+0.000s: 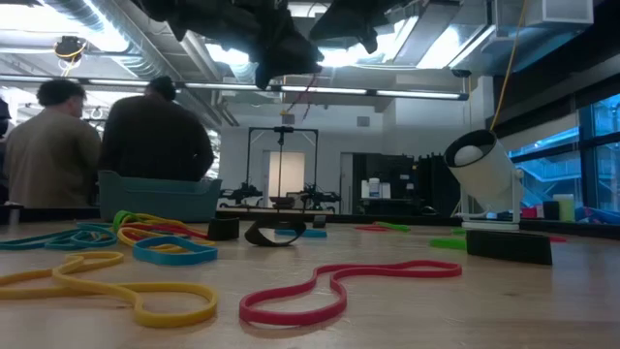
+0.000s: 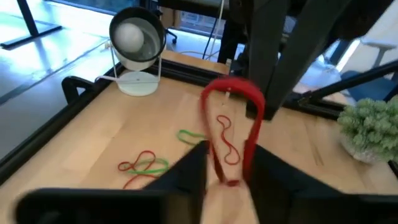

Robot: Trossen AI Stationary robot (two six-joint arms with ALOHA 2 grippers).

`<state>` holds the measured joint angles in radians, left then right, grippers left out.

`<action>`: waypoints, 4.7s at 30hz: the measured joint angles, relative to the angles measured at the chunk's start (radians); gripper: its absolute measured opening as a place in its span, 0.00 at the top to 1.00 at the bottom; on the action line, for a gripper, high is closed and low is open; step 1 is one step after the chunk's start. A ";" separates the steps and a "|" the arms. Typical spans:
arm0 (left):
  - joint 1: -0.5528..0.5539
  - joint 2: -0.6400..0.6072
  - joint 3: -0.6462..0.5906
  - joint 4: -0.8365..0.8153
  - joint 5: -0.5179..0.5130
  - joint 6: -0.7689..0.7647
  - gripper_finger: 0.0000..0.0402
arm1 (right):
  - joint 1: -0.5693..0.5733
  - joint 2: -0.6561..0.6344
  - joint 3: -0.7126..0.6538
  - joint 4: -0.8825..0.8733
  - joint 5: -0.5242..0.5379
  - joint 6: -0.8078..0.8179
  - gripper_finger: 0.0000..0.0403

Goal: Pick and place rubber bands into bin
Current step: Put the red rubber band into the bin, then put the black rubber band into the bin

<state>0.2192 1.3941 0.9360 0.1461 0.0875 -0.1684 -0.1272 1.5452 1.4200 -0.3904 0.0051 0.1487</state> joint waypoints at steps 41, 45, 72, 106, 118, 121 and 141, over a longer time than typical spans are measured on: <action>0.772 0.063 -0.063 -0.837 0.009 -0.010 0.99 | -0.034 0.000 -0.069 -0.083 0.092 0.238 0.62; 0.759 0.131 -0.063 -0.835 0.001 -0.027 0.94 | -0.034 0.000 -0.069 -0.085 0.092 0.237 0.62; 0.456 -0.291 -0.064 -0.892 -0.192 -0.324 0.69 | -0.074 -0.141 -0.412 -0.134 -0.120 0.044 0.97; -0.407 -0.384 -0.279 -0.565 -0.368 -0.449 1.00 | 0.125 -0.269 -0.571 0.165 0.028 0.164 1.00; -0.407 -0.552 -0.391 -0.503 -0.298 -0.303 1.00 | 0.180 0.195 -0.159 -0.063 0.028 0.187 1.00; -0.407 -0.564 -0.394 -0.522 -0.297 -0.277 1.00 | 0.179 0.298 -0.064 -0.118 0.028 0.186 0.97; -0.406 -0.373 -0.369 -0.492 -0.346 -0.342 0.78 | 0.179 0.221 -0.261 -0.188 0.020 0.262 0.99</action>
<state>-0.1864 1.0210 0.5668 -0.3455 -0.2584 -0.5106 0.0521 1.7660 1.1595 -0.5788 0.0250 0.4108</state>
